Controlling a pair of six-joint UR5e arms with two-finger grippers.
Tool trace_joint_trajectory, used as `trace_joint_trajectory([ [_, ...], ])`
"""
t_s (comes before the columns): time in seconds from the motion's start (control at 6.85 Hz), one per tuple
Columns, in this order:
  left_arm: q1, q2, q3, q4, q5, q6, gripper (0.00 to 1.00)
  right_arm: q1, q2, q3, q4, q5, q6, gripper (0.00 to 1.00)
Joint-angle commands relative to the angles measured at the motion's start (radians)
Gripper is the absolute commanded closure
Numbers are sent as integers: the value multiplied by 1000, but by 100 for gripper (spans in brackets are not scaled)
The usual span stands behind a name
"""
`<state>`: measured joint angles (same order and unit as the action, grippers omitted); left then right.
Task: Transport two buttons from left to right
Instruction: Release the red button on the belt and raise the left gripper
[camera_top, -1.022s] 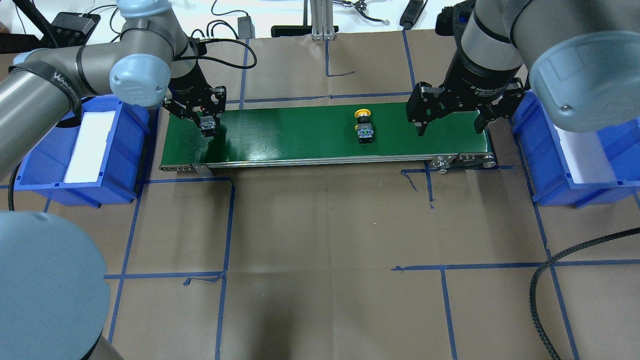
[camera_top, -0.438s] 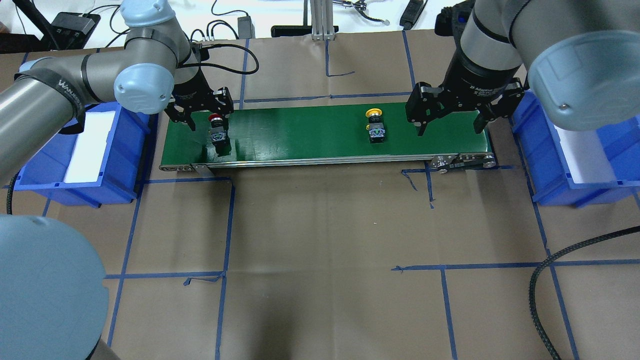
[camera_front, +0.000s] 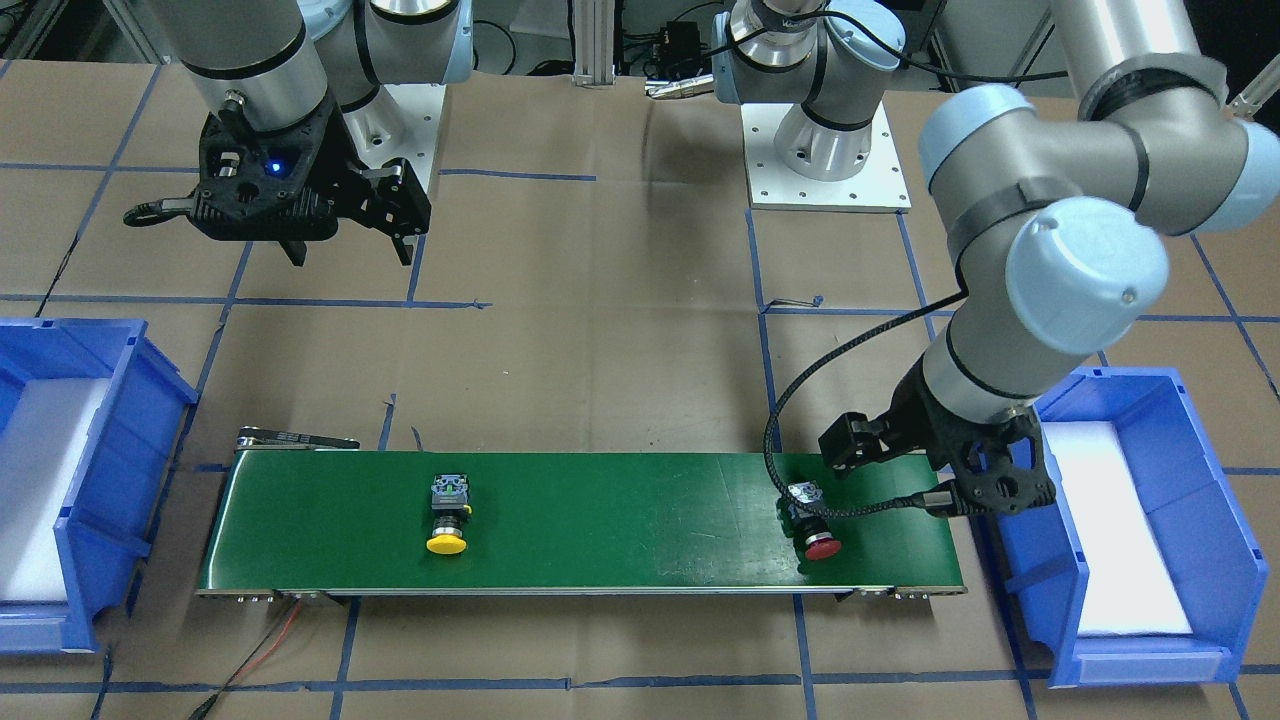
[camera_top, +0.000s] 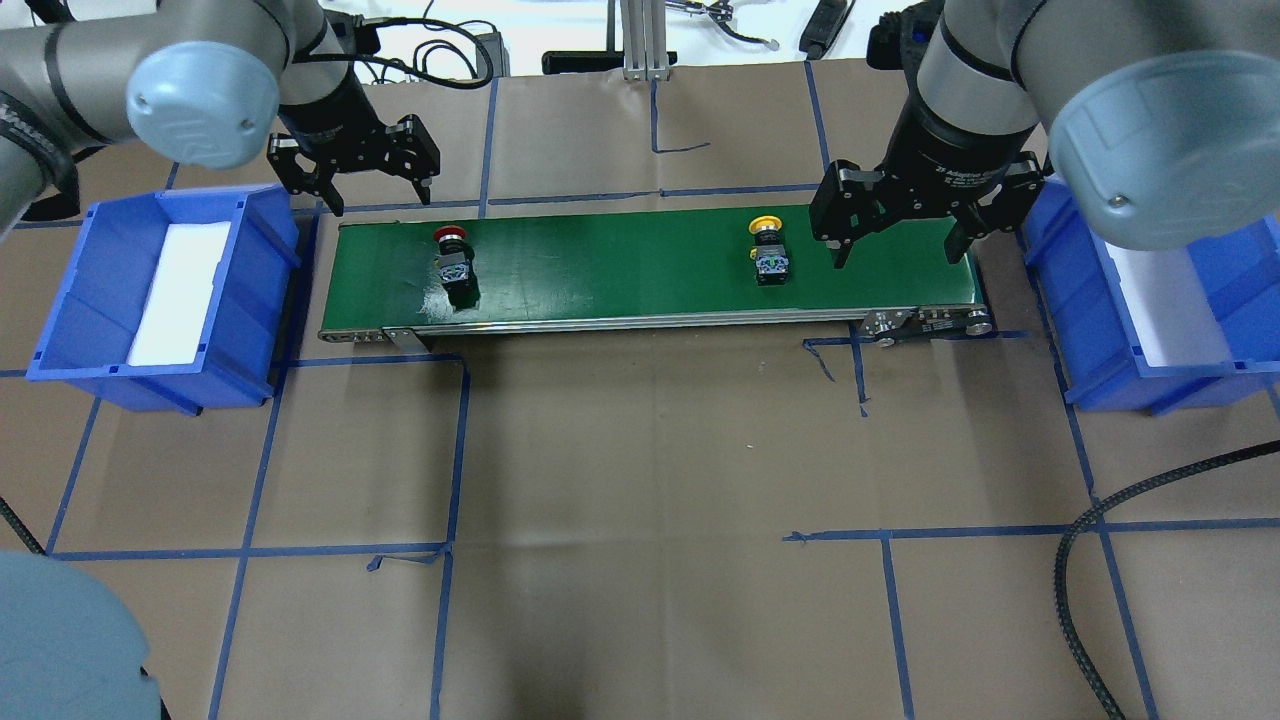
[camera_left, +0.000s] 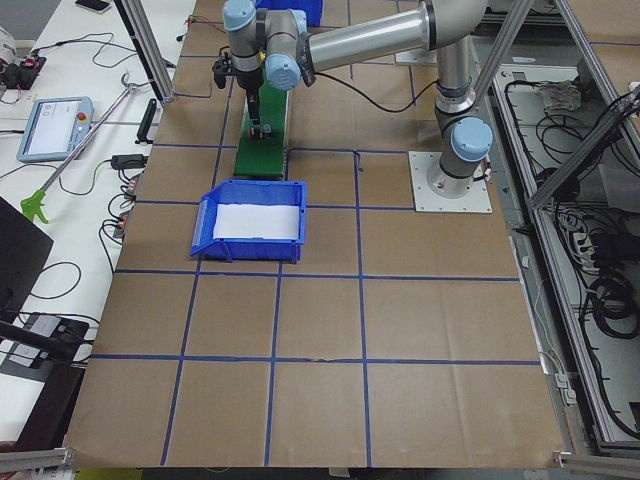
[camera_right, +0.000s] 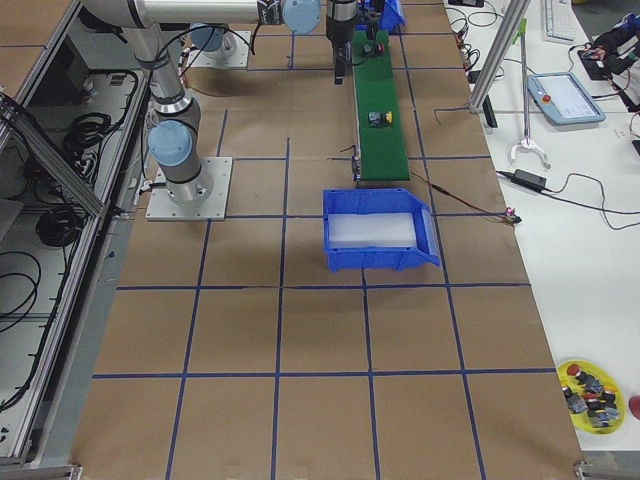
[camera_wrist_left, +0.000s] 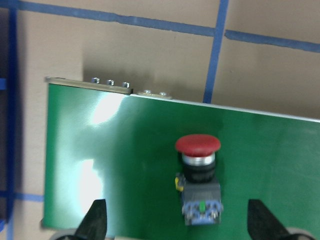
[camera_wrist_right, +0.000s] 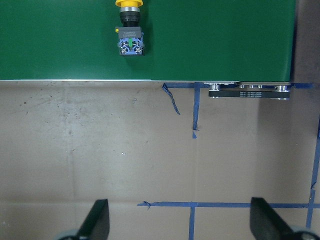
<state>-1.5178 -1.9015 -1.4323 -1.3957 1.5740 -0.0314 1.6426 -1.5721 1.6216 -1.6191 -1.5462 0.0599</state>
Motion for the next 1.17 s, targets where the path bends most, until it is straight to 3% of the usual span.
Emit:
trace_joint_trajectory([
  [0.0, -10, 77, 38, -144, -3, 63, 0, -1, 18, -2, -39, 0, -2, 0],
  [0.44, -10, 218, -17, -219, -3, 125, 0, -9, 116, 6, -196, 0, -17, 0],
  [1.02, -10, 260, -69, -207, -5, 123, 0, -33, 317, -6, -552, 2, -85, 0],
])
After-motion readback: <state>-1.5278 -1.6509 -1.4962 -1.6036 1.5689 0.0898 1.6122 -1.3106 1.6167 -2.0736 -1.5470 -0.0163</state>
